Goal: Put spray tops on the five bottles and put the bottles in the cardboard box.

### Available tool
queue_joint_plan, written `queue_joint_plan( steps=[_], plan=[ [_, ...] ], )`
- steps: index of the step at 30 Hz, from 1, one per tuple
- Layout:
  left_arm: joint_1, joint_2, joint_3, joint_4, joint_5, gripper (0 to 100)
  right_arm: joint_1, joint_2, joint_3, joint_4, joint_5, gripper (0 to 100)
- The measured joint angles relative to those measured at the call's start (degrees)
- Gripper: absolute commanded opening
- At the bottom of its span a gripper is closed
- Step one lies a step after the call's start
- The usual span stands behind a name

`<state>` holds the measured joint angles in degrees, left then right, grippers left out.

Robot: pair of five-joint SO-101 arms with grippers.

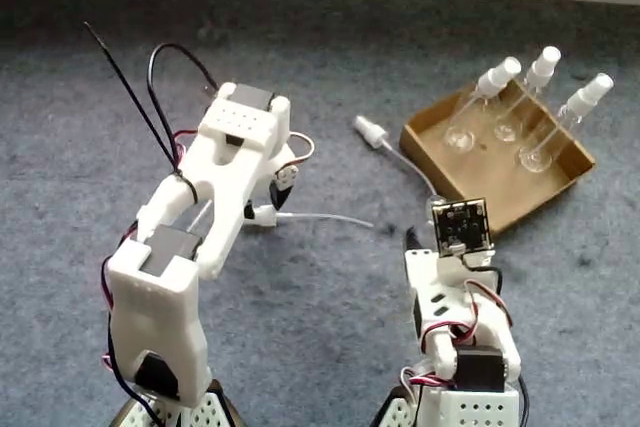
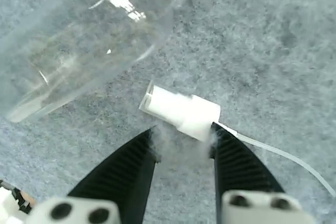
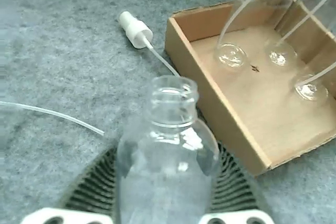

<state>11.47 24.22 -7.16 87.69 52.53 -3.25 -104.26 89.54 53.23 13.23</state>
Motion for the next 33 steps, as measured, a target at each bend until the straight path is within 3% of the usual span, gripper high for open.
queue_joint_plan(
  steps=[7, 12, 33],
  plan=[
    [-0.18, 0.09, 1.67, -0.88, 1.76, 38, 0.35, 0.0, 0.0, 0.0, 0.0, 3.4],
    [-0.18, 0.09, 1.76, -0.97, 5.98, 48, 0.35, 0.0, 0.0, 0.0, 0.0, 3.4],
    [0.09, 4.13, 5.01, -2.2, 6.51, 49, 0.35, 0.0, 0.0, 0.0, 0.0, 3.4]
  ],
)
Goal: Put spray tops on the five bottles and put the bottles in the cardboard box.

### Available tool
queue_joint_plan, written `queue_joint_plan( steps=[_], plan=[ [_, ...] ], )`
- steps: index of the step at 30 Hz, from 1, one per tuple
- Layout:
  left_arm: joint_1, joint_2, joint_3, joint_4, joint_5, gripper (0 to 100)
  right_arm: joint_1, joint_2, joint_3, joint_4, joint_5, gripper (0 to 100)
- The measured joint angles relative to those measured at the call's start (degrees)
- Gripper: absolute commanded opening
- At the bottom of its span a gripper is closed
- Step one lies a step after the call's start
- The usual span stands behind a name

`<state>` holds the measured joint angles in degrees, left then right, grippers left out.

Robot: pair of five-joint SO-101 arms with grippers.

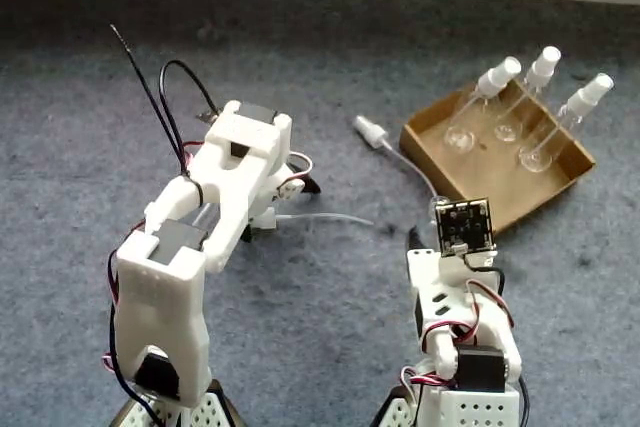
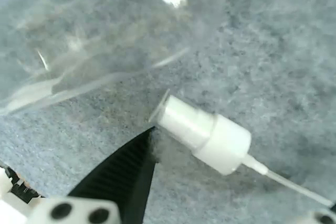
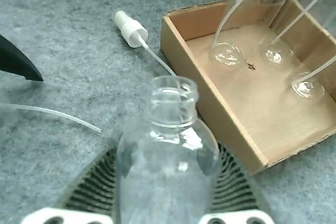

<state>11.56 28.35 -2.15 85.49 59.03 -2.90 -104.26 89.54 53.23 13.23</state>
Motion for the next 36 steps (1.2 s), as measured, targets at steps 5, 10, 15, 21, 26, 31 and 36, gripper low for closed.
queue_joint_plan(
  steps=[5, 10, 15, 21, 26, 31, 36],
  plan=[
    [0.0, 1.67, -0.18, 0.0, 0.0, 49, 0.0, 0.0, 0.0, 0.0, 0.0, 3.4],
    [0.0, 1.76, -1.23, 0.0, 0.0, 49, 0.0, 0.0, 0.0, 0.0, 0.0, 3.4],
    [0.0, 1.76, -1.23, 0.0, 0.0, 49, 0.0, 0.0, 0.0, 0.0, 0.0, 3.4],
    [0.0, 1.76, -1.23, 0.0, 2.55, 37, 0.0, 0.0, 0.0, 0.0, 0.0, 3.4],
    [0.18, 1.67, -1.32, -0.26, 4.04, 24, 0.0, 0.0, 0.0, 0.0, 0.0, 3.4],
    [0.44, 1.58, -3.08, -0.79, 3.43, 14, 0.0, 0.0, 0.0, 0.0, 0.0, 3.4],
    [0.44, 1.67, -4.66, -0.79, 2.37, 8, -0.88, 0.0, 0.0, 0.0, 0.0, 3.4]
  ],
)
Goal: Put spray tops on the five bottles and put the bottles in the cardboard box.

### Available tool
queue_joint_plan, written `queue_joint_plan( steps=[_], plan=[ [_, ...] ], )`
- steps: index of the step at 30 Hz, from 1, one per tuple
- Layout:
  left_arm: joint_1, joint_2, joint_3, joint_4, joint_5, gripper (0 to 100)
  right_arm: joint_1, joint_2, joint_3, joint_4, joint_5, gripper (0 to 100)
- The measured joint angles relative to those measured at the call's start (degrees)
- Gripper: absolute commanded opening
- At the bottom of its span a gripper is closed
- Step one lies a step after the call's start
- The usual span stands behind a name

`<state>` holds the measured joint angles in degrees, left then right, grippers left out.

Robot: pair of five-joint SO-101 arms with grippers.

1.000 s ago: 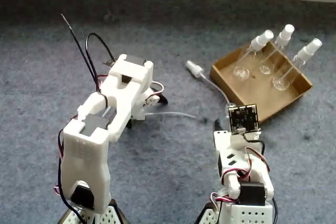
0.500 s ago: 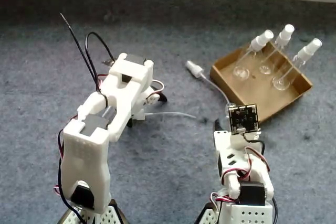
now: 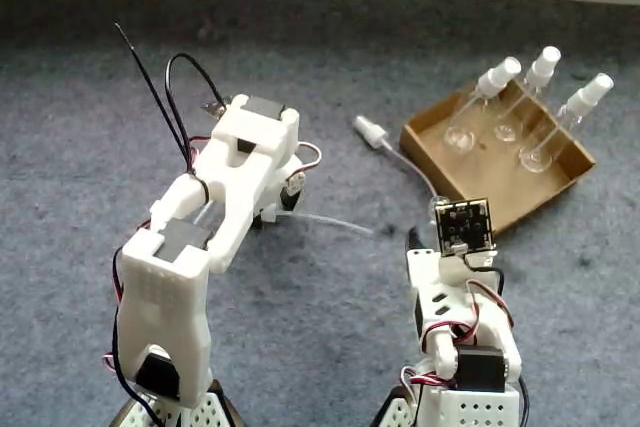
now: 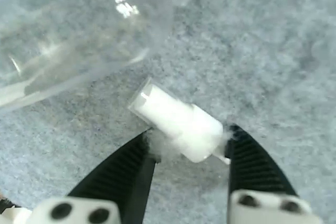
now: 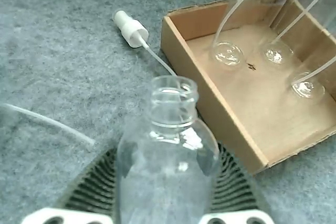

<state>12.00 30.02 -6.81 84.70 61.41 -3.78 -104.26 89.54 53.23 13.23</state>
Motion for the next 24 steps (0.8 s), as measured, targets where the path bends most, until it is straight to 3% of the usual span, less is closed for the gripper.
queue_joint_plan(
  steps=[6, 14, 24],
  plan=[
    [0.0, 0.09, -0.44, 0.0, -0.88, 1, -2.81, 0.0, 0.0, 0.0, 0.0, 3.4],
    [0.0, 0.09, -0.44, 0.0, -6.15, 1, -2.99, 0.0, 0.0, 0.0, 0.0, 3.4],
    [0.0, 0.09, -0.44, 0.09, -21.1, 1, -2.29, 0.0, 0.0, 0.0, 0.0, 3.4]
  ],
)
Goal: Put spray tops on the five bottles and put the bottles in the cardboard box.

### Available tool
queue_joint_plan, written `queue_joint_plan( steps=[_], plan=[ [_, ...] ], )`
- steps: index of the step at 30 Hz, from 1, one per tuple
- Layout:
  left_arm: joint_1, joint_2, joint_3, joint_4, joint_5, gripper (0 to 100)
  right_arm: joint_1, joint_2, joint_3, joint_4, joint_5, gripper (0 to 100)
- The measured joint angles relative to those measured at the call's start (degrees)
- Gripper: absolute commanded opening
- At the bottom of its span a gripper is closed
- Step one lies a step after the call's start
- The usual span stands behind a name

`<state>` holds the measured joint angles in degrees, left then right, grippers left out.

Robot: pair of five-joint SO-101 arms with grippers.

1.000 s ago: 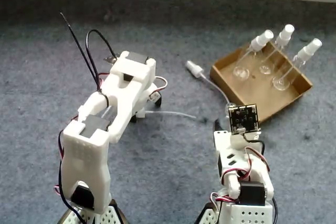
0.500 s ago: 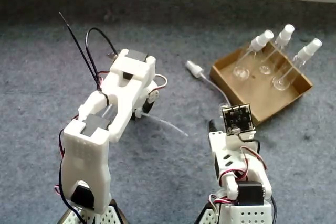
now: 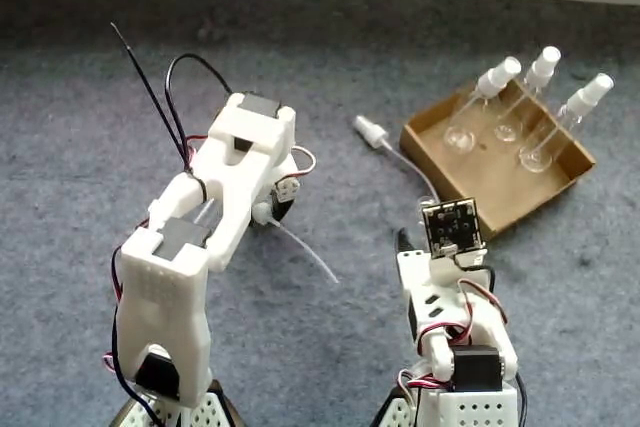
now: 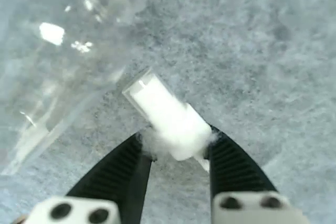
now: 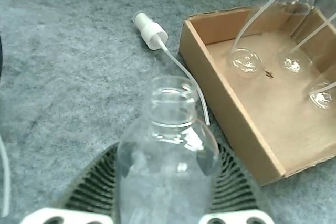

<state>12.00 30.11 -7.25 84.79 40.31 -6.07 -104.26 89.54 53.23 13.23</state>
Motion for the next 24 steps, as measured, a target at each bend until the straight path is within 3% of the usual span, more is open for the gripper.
queue_joint_plan(
  steps=[13, 24],
  plan=[
    [4.13, 0.0, -3.43, 0.0, -35.43, 1, 0.79, 0.0, 0.0, 0.0, 0.0, 3.4],
    [5.1, -0.09, 0.44, 0.0, -58.37, 2, 1.05, 0.0, 0.0, 0.0, 0.0, 3.4]
  ],
)
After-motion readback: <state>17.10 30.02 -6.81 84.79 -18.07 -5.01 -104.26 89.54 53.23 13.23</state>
